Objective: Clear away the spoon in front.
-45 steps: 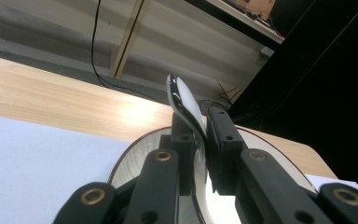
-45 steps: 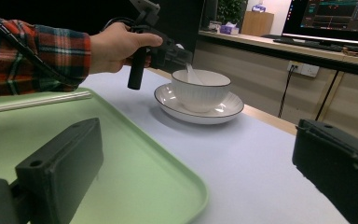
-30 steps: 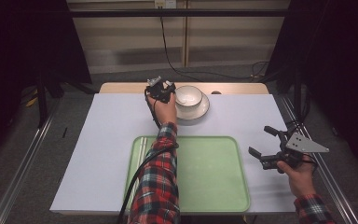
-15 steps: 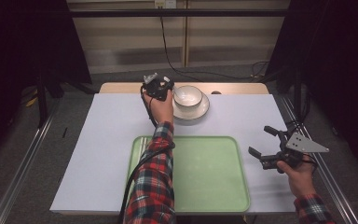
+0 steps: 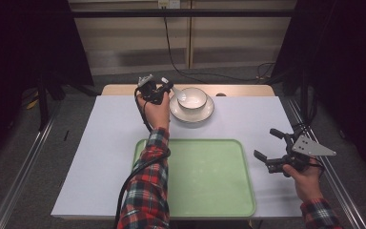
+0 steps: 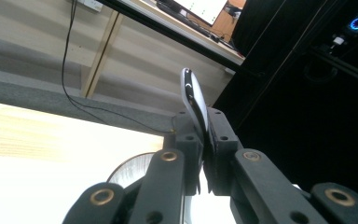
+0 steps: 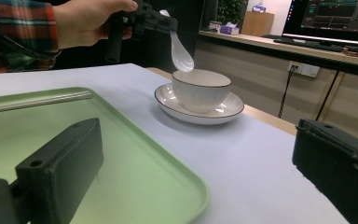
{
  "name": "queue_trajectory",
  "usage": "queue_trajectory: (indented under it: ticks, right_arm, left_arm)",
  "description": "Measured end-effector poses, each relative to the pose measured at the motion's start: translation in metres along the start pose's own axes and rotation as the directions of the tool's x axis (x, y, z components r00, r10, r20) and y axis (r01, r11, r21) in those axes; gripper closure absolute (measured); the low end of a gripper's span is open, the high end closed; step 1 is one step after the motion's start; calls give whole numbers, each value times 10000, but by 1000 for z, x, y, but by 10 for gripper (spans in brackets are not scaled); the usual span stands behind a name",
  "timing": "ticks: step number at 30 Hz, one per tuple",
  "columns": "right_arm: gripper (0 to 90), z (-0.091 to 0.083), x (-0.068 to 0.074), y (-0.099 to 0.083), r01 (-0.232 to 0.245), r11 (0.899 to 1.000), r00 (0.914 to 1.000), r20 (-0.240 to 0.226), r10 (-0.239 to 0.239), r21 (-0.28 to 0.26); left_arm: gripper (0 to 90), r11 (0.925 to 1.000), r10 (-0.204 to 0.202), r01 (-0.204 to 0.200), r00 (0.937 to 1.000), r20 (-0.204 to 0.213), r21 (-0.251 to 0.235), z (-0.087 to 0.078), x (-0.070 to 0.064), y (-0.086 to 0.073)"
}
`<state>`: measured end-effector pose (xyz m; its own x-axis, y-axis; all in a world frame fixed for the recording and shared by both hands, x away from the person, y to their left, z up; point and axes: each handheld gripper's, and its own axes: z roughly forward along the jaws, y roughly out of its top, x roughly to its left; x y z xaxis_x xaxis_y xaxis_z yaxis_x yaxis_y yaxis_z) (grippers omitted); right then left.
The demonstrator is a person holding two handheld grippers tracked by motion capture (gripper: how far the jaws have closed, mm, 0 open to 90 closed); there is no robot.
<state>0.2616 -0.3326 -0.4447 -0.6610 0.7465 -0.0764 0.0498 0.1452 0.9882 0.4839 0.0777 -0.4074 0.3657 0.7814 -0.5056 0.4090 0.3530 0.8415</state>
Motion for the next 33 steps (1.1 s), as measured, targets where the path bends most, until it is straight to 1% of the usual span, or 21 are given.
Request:
queue_trajectory:
  ticks: [1, 6, 8, 9, 10, 11, 13, 14, 16, 18, 19, 20, 21, 22, 24, 25, 28, 30, 31, 32, 33]
  right_arm:
    - [11, 0, 0, 0, -7, 10000, 10000, -17, 7, 4]
    - [11, 0, 0, 0, 6, 10000, 10000, 19, -6, -22]
    - [11, 0, 0, 0, -24, 10000, 10000, 25, 24, -3]
    - [11, 0, 0, 0, 5, 10000, 10000, 16, -5, -25]
    - [11, 0, 0, 0, -3, 10000, 10000, 18, 3, -6]
    - [11, 0, 0, 0, -28, 10000, 10000, 39, 28, -2]
    - [11, 0, 0, 0, 15, 10000, 10000, 12, -15, 27]
    - [11, 0, 0, 0, 8, 10000, 10000, 6, -8, 14]
    - [11, 1, 0, 0, 3, 10000, 10000, -3, -3, 20]
    - [11, 1, 0, 0, 17, 10000, 10000, 2, -17, 30]
    - [11, 1, 0, 0, 23, 10000, 10000, -2, -23, 37]
    - [11, 1, 0, 0, 19, 10000, 10000, 4, -19, 26]
    - [11, 1, 0, 0, 29, 10000, 10000, -10, -29, 33]
    - [11, 1, 0, 0, 35, 10000, 10000, 2, -35, 37]
    - [11, 1, 1, 0, 26, 10000, 10000, -17, -26, 56]
    - [11, 1, 0, 0, 95, 9999, 10000, 0, -95, 44]
    - [11, 2, 1, 0, 2, 10000, 10000, 31, -2, 80]
    - [11, 2, 1, 0, 37, 10000, 10000, 22, -37, 69]
    - [11, 2, 1, 0, 24, 10000, 10000, 24, -24, 92]
    - [11, 2, 1, 0, 14, 10000, 10000, 29, -14, 92]
    - [11, 1, 1, 0, 13, 10000, 10000, 29, -13, 81]
  left_arm:
    - [857, 10000, 58, -58, 10000, 73, 10, -2, 1, 1]
    - [857, 10000, 46, -45, 9998, 181, -57, -13, 2, 4]
    - [857, 9999, -52, 53, 9998, 169, -87, -18, 3, 5]
    - [856, 10000, -55, 57, 9996, 285, -79, -20, 5, 6]
    - [857, 9999, -80, 83, 9995, 301, -79, -22, 6, 6]
    - [857, 10000, 0, 1, 9995, 320, -19, -25, 7, 7]
    - [857, 10000, 1, -2, 9996, 300, 18, -31, 10, 8]
    - [857, 9999, 94, -96, 9995, 304, 71, -35, 11, 9]
    - [857, 9998, 155, -157, 9996, 229, 110, -40, 12, 10]
    - [857, 9995, 264, -268, 9993, 256, 180, -45, 15, 11]
    - [857, 9993, 282, -287, 9994, 224, 233, -48, 16, 12]
    - [857, 9992, 249, -258, 9992, 305, 312, -50, 17, 12]
    - [858, 9991, 254, -262, 9994, 244, 347, -53, 18, 12]
    - [858, 9989, 222, -233, 9994, 281, 399, -56, 18, 13]
    - [858, 9977, 301, -324, 9988, 386, 603, -62, 20, 13]
    - [858, 9978, 247, -267, 9991, 333, 603, -64, 20, 14]
    - [858, 9954, 219, -255, 9990, 398, 923, -71, 21, 15]
    - [858, 9930, 270, -321, 9986, 464, 1137, -76, 22, 15]
    - [858, 9919, 193, -263, 9982, 572, 1246, -78, 23, 16]
    - [858, 9918, 168, -240, 9982, 576, 1259, -81, 23, 16]
    - [858, 9916, 142, -228, 9976, 679, 1273, -83, 23, 16]
